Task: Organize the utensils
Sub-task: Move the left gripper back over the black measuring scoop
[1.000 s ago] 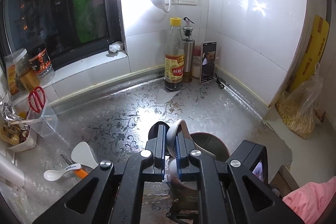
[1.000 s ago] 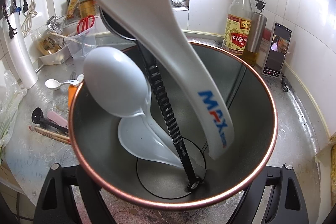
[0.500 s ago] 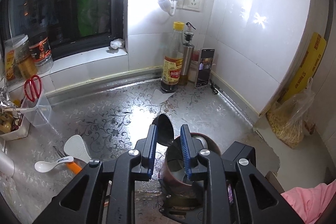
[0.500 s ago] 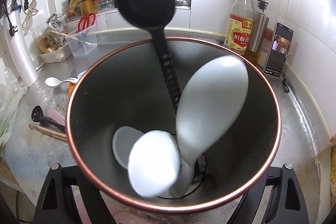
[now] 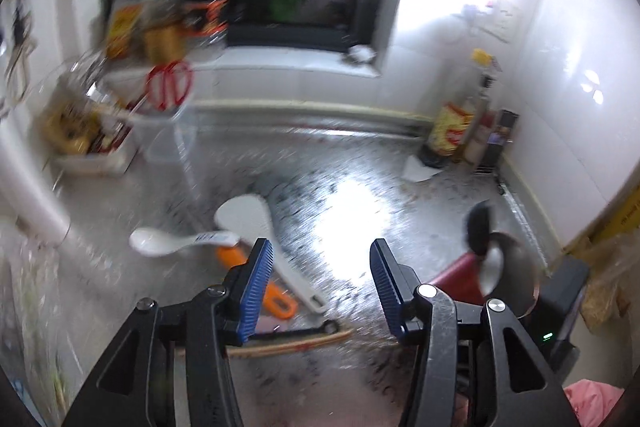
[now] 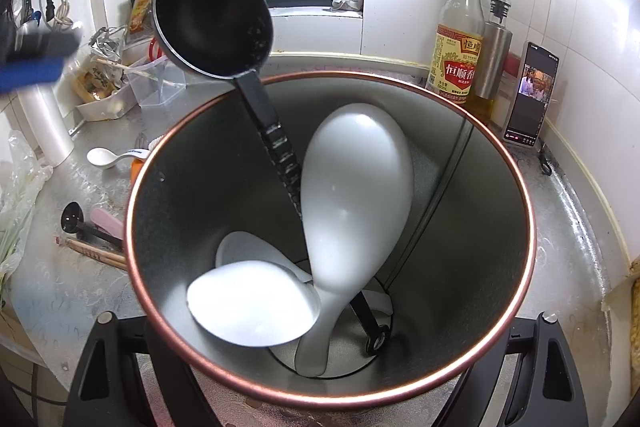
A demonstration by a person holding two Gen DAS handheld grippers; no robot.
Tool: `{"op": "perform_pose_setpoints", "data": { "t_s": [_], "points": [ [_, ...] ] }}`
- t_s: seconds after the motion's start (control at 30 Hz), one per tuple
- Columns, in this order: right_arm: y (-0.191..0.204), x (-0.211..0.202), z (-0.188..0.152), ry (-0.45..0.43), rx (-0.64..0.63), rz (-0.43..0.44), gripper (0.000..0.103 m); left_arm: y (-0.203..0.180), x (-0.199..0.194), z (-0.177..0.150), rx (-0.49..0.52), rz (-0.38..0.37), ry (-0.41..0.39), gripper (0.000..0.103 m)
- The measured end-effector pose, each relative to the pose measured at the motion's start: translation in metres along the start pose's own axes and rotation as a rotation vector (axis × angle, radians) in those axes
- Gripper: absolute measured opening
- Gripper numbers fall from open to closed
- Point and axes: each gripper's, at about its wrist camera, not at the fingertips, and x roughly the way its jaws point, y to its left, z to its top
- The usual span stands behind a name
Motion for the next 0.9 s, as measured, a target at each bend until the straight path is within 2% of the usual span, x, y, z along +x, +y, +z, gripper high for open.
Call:
{"op": "perform_pose_setpoints", "data": {
  "t_s": [0.23, 0.4, 0.73, 0.9],
  "points": [
    [-0.002, -0.002, -0.001, -0.01, 0.015, 0.004, 0.091, 0.061, 0.004, -0.03, -0.157, 0.114, 0.069, 0.052],
    [-0.002, -0.007, -0.002, -0.035, 0.034, 0.015, 0.091, 0.086, 0.001, -0.047, -0.229, 0.155, 0.092, 0.052],
    [-0.005, -0.008, -0.002, -0.027, 0.068, 0.039, 0.093, 0.094, -0.001, -0.055, -0.251, 0.148, 0.091, 0.053],
    [0.003, -0.016, -0.001, -0.067, 0.022, -0.02, 0.094, 0.092, 0.001, -0.055, -0.245, 0.141, 0.095, 0.053]
  ]
}}
